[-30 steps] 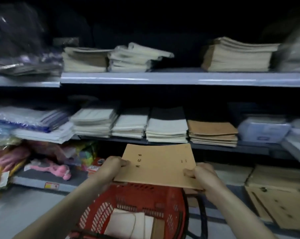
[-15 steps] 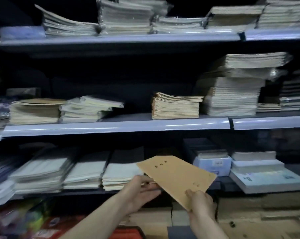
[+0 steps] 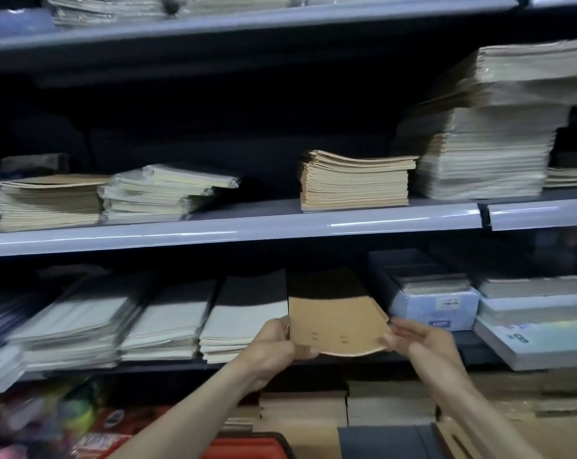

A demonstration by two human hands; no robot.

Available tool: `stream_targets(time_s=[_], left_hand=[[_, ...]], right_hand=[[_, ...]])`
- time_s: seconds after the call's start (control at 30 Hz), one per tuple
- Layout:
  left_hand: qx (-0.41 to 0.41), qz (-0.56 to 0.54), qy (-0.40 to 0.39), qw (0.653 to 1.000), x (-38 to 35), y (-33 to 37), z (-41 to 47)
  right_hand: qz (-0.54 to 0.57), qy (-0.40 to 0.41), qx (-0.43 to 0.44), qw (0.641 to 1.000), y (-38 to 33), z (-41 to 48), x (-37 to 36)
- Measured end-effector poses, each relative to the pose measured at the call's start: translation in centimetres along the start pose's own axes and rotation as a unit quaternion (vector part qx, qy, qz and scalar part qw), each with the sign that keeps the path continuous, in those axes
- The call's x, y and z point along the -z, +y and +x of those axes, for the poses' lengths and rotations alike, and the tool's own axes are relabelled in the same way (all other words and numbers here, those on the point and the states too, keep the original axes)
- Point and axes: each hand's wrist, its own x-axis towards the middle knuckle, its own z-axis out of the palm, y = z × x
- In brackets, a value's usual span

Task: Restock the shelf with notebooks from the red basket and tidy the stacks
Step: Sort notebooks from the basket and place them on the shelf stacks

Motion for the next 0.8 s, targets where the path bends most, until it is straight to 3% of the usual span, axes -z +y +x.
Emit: stream_targets(time_s=[0.07,0.23,0.3,0.43,0.67,0.8], left_hand=[[-0.020,0.070,0.049,0.996,0.1,-0.3,1.7],[0.004,0.250,0.154,0.956,-0.3,-0.6,4.7],[0.023,0.236,0.165,0.957,-0.4,-1.4,5.2],[0.029,0.204,0.184,0.961,-0.8,-2.8,5.2],[0.020,0.249,0.159,0.955,-0.8,-1.8,4.4],[-0.023,0.213,0.142,0.966,0.9,-1.4,2.1]], right_hand=[[-0.049,-0.021,0.042,0.998,-0.4,1.7,-0.6],[-0.243,0.049,0.087,0.965,1.2,6.4,-3.0],[-0.311,0.063,0.098,0.943,2.6,6.9,-3.8],[-0.296,0.097,0.111,0.944,3.8,6.1,-4.3],[-0.301,0.074,0.067,0.948,2.5,6.5,-4.3],[-0.386,0.064,0.111,0.914,2.3,4.0,-5.2]])
